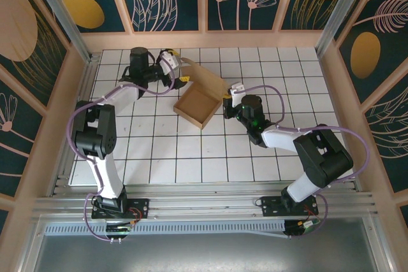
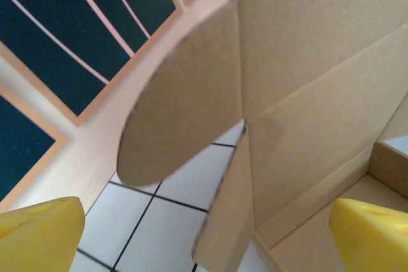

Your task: Fold the paper box

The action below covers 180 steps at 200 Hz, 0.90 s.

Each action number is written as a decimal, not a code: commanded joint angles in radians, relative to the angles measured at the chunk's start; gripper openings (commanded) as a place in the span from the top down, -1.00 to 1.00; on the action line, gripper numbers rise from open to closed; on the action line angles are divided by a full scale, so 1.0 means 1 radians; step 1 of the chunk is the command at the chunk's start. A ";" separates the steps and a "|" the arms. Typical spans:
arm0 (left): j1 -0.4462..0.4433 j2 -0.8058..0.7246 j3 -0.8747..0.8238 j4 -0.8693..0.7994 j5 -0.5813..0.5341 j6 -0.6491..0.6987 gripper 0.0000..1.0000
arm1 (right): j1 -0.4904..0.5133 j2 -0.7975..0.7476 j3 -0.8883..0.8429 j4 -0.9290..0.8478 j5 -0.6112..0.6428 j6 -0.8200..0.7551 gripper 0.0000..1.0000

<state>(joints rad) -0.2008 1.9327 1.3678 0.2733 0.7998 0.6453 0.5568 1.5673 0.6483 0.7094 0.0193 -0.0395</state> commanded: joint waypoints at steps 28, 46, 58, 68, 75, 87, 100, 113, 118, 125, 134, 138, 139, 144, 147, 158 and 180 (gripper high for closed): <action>0.009 0.084 0.127 -0.118 0.134 -0.021 -0.34 | -0.005 0.030 -0.012 -0.102 -0.036 0.021 0.90; 0.009 0.103 0.148 -0.159 0.097 -0.023 0.35 | -0.004 0.030 -0.005 -0.108 -0.037 0.025 0.90; 0.009 0.106 0.143 -0.163 0.092 -0.033 0.52 | -0.004 0.030 -0.002 -0.108 -0.037 0.024 0.90; 0.009 0.106 0.132 -0.152 0.091 -0.049 0.56 | -0.004 0.028 -0.001 -0.110 -0.034 0.024 0.90; 0.010 0.104 0.123 -0.143 0.091 -0.060 0.61 | -0.004 0.029 0.001 -0.114 -0.032 0.022 0.90; 0.009 0.093 0.102 -0.115 0.093 -0.089 0.74 | -0.005 0.028 0.007 -0.123 -0.025 0.024 0.90; 0.009 0.077 0.083 -0.085 0.094 -0.141 0.89 | -0.004 0.025 0.014 -0.132 -0.013 0.031 0.91; 0.008 0.059 0.066 -0.060 0.092 -0.220 1.00 | -0.004 0.020 0.027 -0.148 0.006 0.052 0.90; 0.008 0.049 0.055 -0.041 0.089 -0.258 1.00 | -0.004 0.017 0.034 -0.158 0.018 0.064 0.90; 0.005 0.033 0.029 0.001 0.081 -0.326 1.00 | -0.005 0.016 0.046 -0.172 0.024 0.080 0.90; 0.002 0.006 -0.021 0.073 0.072 -0.410 1.00 | -0.005 0.015 0.066 -0.192 0.027 0.107 0.90; -0.001 -0.009 -0.047 0.105 0.070 -0.444 1.00 | -0.005 0.015 0.075 -0.201 0.027 0.121 0.90; -0.001 -0.014 -0.051 0.118 0.070 -0.452 1.00 | -0.005 0.015 0.078 -0.204 0.027 0.126 0.90; -0.006 -0.029 -0.089 0.172 0.067 -0.499 1.00 | -0.004 0.016 0.091 -0.217 0.027 0.146 0.90; -0.008 -0.039 -0.108 0.201 0.064 -0.528 1.00 | -0.004 0.017 0.099 -0.225 0.028 0.157 0.90; -0.019 -0.067 -0.172 0.297 0.056 -0.628 1.00 | -0.005 0.025 0.131 -0.254 0.024 0.193 0.90; -0.056 -0.112 -0.241 0.321 -0.044 -0.755 1.00 | -0.004 0.043 0.176 -0.279 0.017 0.242 0.91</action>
<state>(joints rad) -0.2096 1.8961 1.1816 0.4362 0.8021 0.1333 0.5568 1.5764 0.7700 0.5285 0.0330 0.1024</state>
